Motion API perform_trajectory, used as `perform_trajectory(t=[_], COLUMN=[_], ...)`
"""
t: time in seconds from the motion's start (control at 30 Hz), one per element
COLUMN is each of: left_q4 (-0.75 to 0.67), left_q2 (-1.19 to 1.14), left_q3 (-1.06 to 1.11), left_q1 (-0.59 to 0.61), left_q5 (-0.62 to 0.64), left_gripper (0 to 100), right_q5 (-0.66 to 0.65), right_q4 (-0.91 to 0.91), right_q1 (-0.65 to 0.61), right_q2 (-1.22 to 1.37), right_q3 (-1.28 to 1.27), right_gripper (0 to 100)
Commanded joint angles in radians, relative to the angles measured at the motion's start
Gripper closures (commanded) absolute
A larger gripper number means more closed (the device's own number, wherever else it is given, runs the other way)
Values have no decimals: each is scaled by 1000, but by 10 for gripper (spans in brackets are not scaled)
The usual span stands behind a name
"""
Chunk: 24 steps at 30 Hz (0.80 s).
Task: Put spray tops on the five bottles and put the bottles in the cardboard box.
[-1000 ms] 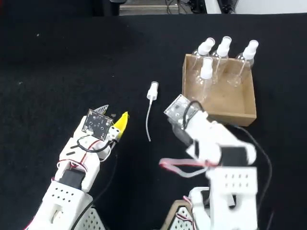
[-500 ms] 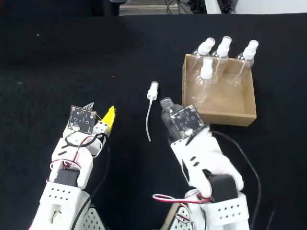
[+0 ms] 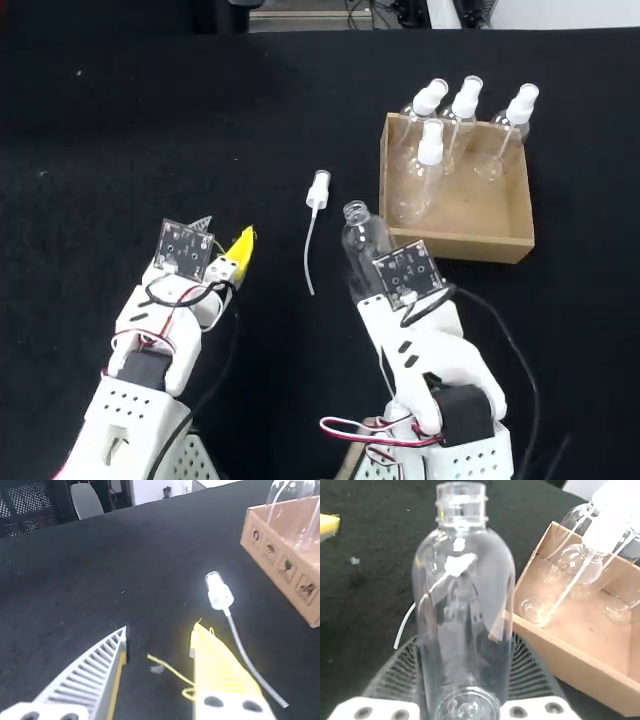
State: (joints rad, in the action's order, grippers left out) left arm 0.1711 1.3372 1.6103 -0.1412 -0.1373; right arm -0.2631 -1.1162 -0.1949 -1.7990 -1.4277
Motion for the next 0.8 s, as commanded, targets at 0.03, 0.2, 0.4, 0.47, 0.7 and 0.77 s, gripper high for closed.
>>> perform_trajectory(t=[0.03,0.2,0.4,0.47,0.7,0.77], left_q4=[235,288,285,287,285,285], left_q2=[-129,-431,-764,-861,-1152,-1224], left_q3=[-335,-556,-773,-840,-1050,-1115], left_q1=[-27,-67,-143,-165,-205,-203], left_q5=[84,89,94,94,89,94], left_gripper=[795,791,791,791,791,791], right_q5=[6,6,6,29,147,164], right_q4=[11,3,2,2,48,64], right_q1=[-6,-6,-3,6,292,344], right_q2=[-79,-79,-81,-81,-81,-81], right_q3=[7,7,7,10,18,13], right_gripper=[988,988,988,988,988,988])
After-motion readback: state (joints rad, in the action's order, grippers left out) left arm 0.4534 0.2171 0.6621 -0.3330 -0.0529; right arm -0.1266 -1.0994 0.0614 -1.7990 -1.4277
